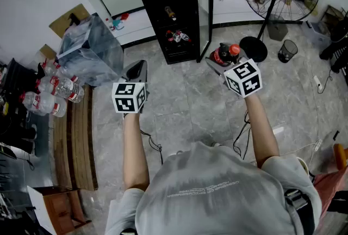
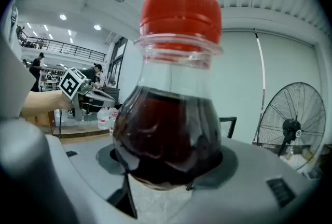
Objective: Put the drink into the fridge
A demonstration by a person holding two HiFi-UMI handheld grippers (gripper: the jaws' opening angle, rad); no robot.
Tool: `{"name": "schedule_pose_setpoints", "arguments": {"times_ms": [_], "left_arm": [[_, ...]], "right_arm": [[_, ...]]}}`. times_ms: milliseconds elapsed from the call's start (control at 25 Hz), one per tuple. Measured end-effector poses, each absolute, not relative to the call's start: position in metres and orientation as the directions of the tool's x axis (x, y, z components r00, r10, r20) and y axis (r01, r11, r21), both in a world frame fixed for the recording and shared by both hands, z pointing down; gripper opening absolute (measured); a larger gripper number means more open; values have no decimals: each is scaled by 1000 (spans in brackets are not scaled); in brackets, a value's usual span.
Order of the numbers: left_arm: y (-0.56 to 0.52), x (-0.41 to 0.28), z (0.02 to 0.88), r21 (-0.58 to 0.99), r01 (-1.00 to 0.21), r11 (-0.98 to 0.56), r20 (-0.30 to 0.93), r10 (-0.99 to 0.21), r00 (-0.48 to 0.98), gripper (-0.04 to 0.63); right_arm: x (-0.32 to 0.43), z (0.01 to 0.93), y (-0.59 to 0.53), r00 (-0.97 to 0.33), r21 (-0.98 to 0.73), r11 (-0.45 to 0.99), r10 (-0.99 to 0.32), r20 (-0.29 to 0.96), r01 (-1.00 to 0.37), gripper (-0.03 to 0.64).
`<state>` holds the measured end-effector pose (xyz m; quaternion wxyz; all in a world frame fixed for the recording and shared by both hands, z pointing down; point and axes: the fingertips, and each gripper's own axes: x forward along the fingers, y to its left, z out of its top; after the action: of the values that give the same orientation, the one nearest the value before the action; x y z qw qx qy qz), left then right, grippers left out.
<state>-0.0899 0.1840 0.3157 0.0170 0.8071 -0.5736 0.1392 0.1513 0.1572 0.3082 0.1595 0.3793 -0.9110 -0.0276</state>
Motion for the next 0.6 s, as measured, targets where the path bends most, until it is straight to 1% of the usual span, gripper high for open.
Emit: {"name": "schedule_pose_setpoints", "arguments": {"times_ms": [320, 600], "left_arm": [[177, -65, 320, -134, -925, -355, 273, -911, 310, 14], [169, -38, 328, -112, -935, -336, 279, -914, 295, 14]], "right_arm": [[172, 314, 147, -650, 156, 699, -709, 273, -698, 307], [209, 324, 130, -646, 119, 687, -719, 258, -717, 307]]}}
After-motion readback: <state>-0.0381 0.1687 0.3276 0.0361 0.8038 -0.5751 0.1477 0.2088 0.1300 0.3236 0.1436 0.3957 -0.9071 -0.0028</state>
